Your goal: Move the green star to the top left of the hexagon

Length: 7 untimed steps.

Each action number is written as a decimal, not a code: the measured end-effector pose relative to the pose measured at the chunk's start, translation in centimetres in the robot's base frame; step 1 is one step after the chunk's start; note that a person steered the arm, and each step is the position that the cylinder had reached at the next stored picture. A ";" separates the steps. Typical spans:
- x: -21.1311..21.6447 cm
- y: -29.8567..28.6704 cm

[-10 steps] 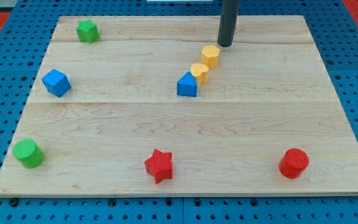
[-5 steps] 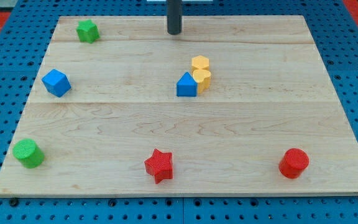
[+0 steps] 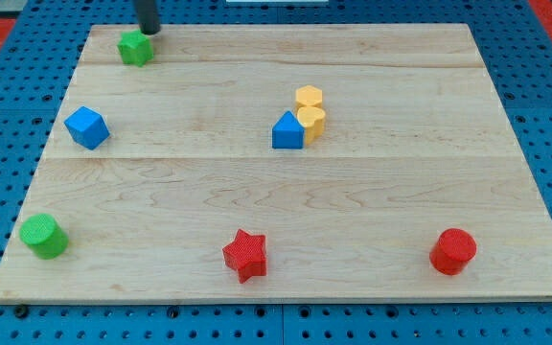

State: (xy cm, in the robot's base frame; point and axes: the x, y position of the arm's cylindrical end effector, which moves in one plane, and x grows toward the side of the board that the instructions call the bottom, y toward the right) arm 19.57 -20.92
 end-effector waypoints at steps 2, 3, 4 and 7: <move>4.0 -3.5; 7.5 -1.1; 10.2 1.5; 13.1 4.4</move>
State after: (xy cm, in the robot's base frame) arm 32.70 -16.49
